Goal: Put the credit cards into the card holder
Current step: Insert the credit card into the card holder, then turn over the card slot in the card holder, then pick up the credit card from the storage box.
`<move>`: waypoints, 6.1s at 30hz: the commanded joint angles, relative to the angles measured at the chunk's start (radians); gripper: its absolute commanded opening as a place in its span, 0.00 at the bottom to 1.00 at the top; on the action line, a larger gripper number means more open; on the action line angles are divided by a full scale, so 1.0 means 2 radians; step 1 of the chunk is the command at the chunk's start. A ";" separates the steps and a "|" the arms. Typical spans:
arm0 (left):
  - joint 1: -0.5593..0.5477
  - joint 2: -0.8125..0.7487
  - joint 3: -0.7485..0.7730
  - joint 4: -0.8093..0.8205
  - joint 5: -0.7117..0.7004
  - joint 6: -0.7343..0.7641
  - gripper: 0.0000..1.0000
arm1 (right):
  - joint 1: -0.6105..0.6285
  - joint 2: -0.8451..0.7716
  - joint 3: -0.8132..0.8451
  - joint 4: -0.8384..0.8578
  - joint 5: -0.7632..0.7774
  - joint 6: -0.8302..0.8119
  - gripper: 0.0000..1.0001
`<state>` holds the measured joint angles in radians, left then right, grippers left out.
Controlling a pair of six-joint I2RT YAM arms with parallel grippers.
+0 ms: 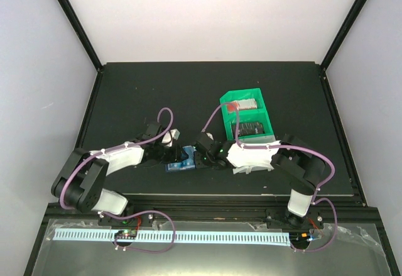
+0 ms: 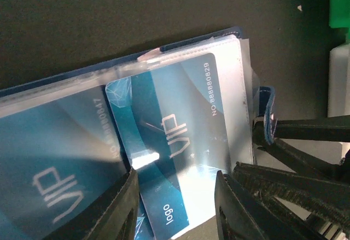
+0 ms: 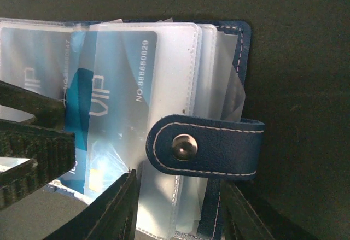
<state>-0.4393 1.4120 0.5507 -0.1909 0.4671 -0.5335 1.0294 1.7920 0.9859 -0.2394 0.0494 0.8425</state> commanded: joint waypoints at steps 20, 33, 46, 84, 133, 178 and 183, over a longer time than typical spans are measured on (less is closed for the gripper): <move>-0.005 0.057 0.002 0.060 0.047 -0.018 0.16 | -0.002 -0.119 -0.074 0.039 0.035 0.015 0.44; -0.005 0.081 0.001 0.058 0.038 -0.012 0.10 | -0.002 -0.066 -0.052 0.048 -0.018 0.025 0.33; -0.005 0.083 0.005 0.044 0.031 -0.012 0.10 | -0.003 -0.038 -0.028 0.073 -0.051 0.010 0.29; 0.049 -0.184 -0.001 -0.118 -0.117 -0.021 0.69 | -0.005 -0.038 0.040 0.108 -0.052 -0.017 0.37; 0.059 -0.484 0.074 -0.236 -0.199 0.064 0.95 | -0.097 -0.192 -0.090 -0.126 0.023 -0.058 0.66; 0.059 -0.451 0.072 -0.238 -0.191 0.059 0.96 | -0.108 -0.192 -0.097 -0.144 0.052 -0.027 0.29; 0.059 -0.449 0.071 -0.238 -0.191 0.058 0.96 | -0.108 -0.178 -0.092 -0.148 0.063 -0.034 0.36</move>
<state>-0.3283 0.5064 0.6907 -0.6582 0.0921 -0.4191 0.8162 1.4082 0.7925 -0.5228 0.1478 0.7845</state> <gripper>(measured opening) 0.959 0.337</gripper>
